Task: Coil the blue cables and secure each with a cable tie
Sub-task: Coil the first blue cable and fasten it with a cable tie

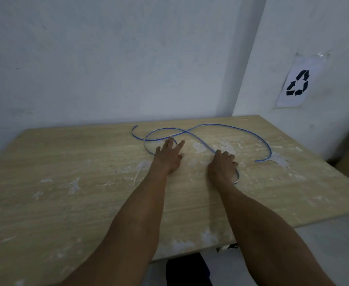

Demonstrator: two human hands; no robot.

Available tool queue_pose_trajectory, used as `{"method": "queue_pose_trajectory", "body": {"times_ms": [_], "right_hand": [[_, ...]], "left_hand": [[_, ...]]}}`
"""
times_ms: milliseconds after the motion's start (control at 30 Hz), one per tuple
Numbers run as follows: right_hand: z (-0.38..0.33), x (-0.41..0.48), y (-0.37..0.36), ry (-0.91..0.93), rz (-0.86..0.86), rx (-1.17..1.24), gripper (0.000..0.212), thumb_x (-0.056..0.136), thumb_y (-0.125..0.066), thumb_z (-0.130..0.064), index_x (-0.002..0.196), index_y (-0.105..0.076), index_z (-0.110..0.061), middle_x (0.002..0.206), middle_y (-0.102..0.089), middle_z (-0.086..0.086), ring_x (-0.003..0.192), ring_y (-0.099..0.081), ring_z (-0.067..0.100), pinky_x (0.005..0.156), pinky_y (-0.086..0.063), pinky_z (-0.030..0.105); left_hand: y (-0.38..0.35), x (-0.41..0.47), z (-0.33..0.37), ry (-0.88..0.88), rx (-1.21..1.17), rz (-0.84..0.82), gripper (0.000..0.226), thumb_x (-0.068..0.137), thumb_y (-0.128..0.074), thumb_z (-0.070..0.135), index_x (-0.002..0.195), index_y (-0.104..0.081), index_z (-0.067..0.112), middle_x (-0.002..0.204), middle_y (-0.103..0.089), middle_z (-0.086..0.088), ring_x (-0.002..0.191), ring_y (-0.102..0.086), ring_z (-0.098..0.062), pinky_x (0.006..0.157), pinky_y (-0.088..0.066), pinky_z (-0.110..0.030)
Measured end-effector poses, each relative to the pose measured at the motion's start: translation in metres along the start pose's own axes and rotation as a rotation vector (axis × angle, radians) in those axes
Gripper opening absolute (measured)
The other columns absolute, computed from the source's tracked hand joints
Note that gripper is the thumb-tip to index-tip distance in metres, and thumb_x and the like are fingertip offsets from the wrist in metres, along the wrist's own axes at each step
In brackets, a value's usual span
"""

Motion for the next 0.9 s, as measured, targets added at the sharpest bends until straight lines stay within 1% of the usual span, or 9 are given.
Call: {"method": "queue_pose_trajectory", "body": {"times_ms": [133, 200, 267, 333, 433, 533, 633, 767, 900], "right_hand": [[-0.022, 0.002, 0.028, 0.218, 0.134, 0.246, 0.039, 0.087, -0.049, 0.009, 0.116, -0.058, -0.015, 0.105, -0.066, 0.017, 0.100, -0.058, 0.037, 0.081, -0.049, 0.043], [-0.034, -0.001, 0.057, 0.324, 0.261, 0.327, 0.030, 0.087, -0.052, 0.009, 0.107, -0.058, -0.013, 0.091, -0.064, 0.014, 0.086, -0.057, 0.037, 0.065, -0.047, 0.041], [-0.046, 0.001, 0.084, 0.438, 0.339, 0.365, 0.021, 0.090, -0.053, 0.005, 0.104, -0.057, -0.011, 0.086, -0.063, 0.012, 0.083, -0.055, 0.037, 0.060, -0.043, 0.039], [-0.053, 0.009, 0.105, 0.504, 0.355, 0.386, 0.018, 0.093, -0.055, -0.002, 0.108, -0.060, -0.011, 0.090, -0.068, 0.011, 0.085, -0.060, 0.036, 0.062, -0.044, 0.039], [-0.059, 0.025, 0.120, 0.544, 0.300, 0.232, 0.019, 0.097, -0.057, -0.017, 0.112, -0.068, -0.012, 0.096, -0.073, 0.014, 0.090, -0.066, 0.039, 0.067, -0.047, 0.039], [-0.059, 0.035, 0.122, 0.448, 0.222, 0.069, 0.022, 0.096, -0.057, -0.021, 0.112, -0.071, -0.015, 0.103, -0.071, 0.018, 0.098, -0.066, 0.040, 0.079, -0.051, 0.040], [-0.058, 0.041, 0.117, 0.325, 0.108, 0.281, 0.037, 0.088, -0.060, -0.017, 0.125, -0.066, -0.019, 0.114, -0.070, 0.013, 0.111, -0.062, 0.035, 0.088, -0.050, 0.039], [-0.109, 0.022, 0.129, 0.462, 0.072, 0.500, 0.072, 0.089, -0.070, -0.046, 0.149, -0.043, -0.017, 0.122, -0.068, 0.010, 0.121, -0.057, 0.031, 0.097, -0.046, 0.041], [-0.169, 0.013, 0.141, 0.498, 0.042, 0.632, 0.077, 0.090, -0.073, -0.040, 0.151, -0.038, -0.010, 0.125, -0.066, 0.015, 0.116, -0.060, 0.032, 0.102, -0.045, 0.040]], "left_hand": [[0.020, 0.006, 0.031, -0.138, 0.070, 0.141, 0.076, 0.103, -0.051, 0.031, 0.160, -0.002, 0.037, 0.170, 0.003, -0.006, 0.157, 0.001, -0.022, 0.121, -0.016, -0.053], [0.037, 0.014, 0.045, -0.187, 0.110, 0.213, 0.067, 0.101, -0.057, 0.029, 0.158, -0.022, 0.035, 0.170, -0.008, -0.004, 0.156, -0.005, -0.020, 0.121, -0.016, -0.052], [0.065, 0.022, 0.052, -0.173, 0.091, 0.318, 0.038, 0.100, -0.058, 0.027, 0.137, -0.054, 0.030, 0.158, -0.041, -0.004, 0.151, -0.028, -0.020, 0.119, -0.021, -0.046], [0.099, 0.024, 0.052, -0.130, 0.121, 0.426, 0.021, 0.100, -0.054, 0.026, 0.115, -0.070, 0.028, 0.124, -0.070, -0.004, 0.124, -0.059, -0.026, 0.105, -0.036, -0.038], [0.153, 0.017, 0.036, -0.065, 0.140, 0.544, 0.025, 0.099, -0.053, 0.028, 0.112, -0.074, 0.029, 0.105, -0.075, -0.008, 0.098, -0.069, -0.034, 0.081, -0.048, -0.035], [0.205, 0.004, 0.008, -0.002, 0.143, 0.645, 0.024, 0.101, -0.052, 0.031, 0.109, -0.075, 0.027, 0.105, -0.073, -0.009, 0.097, -0.069, -0.036, 0.076, -0.046, -0.036], [0.248, -0.014, -0.028, 0.063, 0.143, 0.746, 0.025, 0.103, -0.050, 0.028, 0.106, -0.074, 0.022, 0.103, -0.073, -0.011, 0.096, -0.067, -0.039, 0.072, -0.042, -0.037], [0.274, -0.030, -0.062, 0.053, 0.162, 0.769, 0.025, 0.103, -0.052, 0.034, 0.105, -0.076, 0.026, 0.098, -0.073, -0.012, 0.092, -0.066, -0.040, 0.068, -0.035, -0.034], [0.280, -0.046, -0.075, 0.028, 0.149, 0.785, 0.026, 0.102, -0.053, 0.037, 0.106, -0.076, 0.029, 0.097, -0.074, -0.010, 0.089, -0.066, -0.039, 0.067, -0.037, -0.034]]}}
Point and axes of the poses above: each hand's wrist, its own x-axis towards the middle knuckle, its own y-axis out of the back of the hand, z = x × y, the point moved 10 cm from there along x, towards the middle knuckle
